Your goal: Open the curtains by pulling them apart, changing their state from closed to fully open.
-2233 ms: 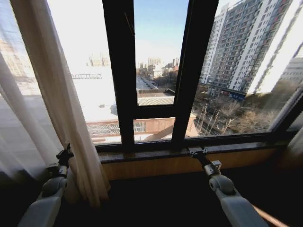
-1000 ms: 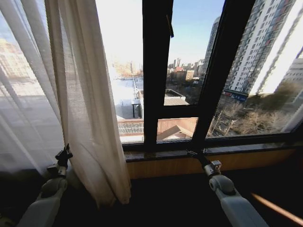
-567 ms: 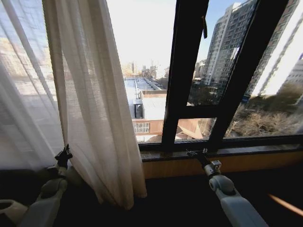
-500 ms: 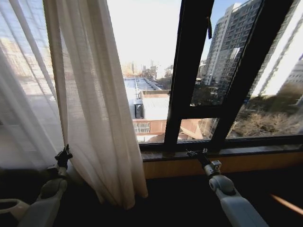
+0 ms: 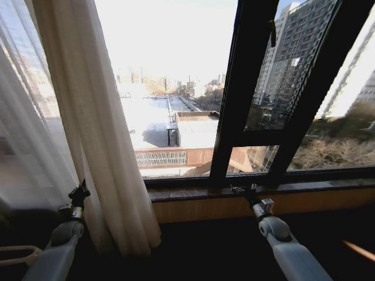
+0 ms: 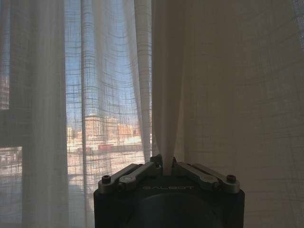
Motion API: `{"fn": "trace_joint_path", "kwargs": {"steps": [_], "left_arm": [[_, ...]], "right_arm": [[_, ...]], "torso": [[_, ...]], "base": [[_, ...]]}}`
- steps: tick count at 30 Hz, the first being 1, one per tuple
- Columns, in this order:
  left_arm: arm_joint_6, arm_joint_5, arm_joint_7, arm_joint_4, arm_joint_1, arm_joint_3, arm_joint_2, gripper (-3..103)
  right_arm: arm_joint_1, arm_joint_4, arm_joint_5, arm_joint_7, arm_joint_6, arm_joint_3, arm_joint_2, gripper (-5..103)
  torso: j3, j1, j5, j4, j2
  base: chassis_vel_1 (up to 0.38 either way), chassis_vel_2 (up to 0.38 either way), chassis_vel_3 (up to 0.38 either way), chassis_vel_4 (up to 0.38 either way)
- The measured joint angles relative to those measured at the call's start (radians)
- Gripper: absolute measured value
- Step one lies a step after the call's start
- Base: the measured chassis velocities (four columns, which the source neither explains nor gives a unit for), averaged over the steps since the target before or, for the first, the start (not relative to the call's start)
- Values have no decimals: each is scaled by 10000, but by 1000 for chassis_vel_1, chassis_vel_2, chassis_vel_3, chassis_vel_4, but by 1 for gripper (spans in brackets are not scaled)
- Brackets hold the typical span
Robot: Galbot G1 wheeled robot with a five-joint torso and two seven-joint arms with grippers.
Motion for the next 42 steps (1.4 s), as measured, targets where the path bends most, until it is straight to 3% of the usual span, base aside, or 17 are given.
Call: {"fn": "trace_joint_path", "kwargs": {"steps": [4,17,21,26,30,31,35,38,40,41,42], "left_arm": [[19,59,-43,-187,105,3,-58,0],[27,133,-100,-469,423,-50,-91,0],[459,17,-494,-878,686,-69,-118,2],[653,41,-665,-1337,1044,-154,-215,24],[655,200,-784,-1574,1260,-239,-320,28],[655,324,-874,-1844,1530,-352,-456,40],[646,647,-1044,-2534,2185,-529,-836,50],[600,979,-1127,-3230,2716,-556,-1243,66],[592,1039,-1134,-3353,2797,-551,-1304,66],[565,1221,-1136,-3731,3031,-483,-1470,77],[552,1308,-1135,-3928,3143,-423,-1540,77]], "right_arm": [[0,1,0,0,0,-1,1,100],[0,1,0,0,0,-2,2,100],[0,1,0,0,0,-2,2,100],[0,0,0,0,0,-2,2,100],[0,1,0,0,0,-2,2,100],[0,0,0,0,0,-2,2,100],[1,1,0,0,0,-2,2,100],[0,0,0,0,0,-2,2,100],[0,0,0,0,0,-2,2,100],[0,0,0,0,0,-2,2,100],[0,1,0,-1,0,-3,2,100]], "torso": [[0,1,-13,7,0],[-1,0,-3,4,1],[-1,1,-6,6,1],[-1,0,-1,3,1],[-1,0,-5,4,1],[-1,0,-3,4,1],[-1,0,-2,5,1],[-2,0,-3,4,2],[-2,0,-3,4,2],[-2,0,-2,5,3],[-2,0,-3,5,3]], "base": [[0,0,0,0],[0,0,0,0],[0,0,0,0],[0,0,0,0],[0,0,0,0],[0,0,0,0],[0,0,0,0],[0,0,0,0],[0,0,0,0],[0,0,0,0],[0,0,0,0]]}}
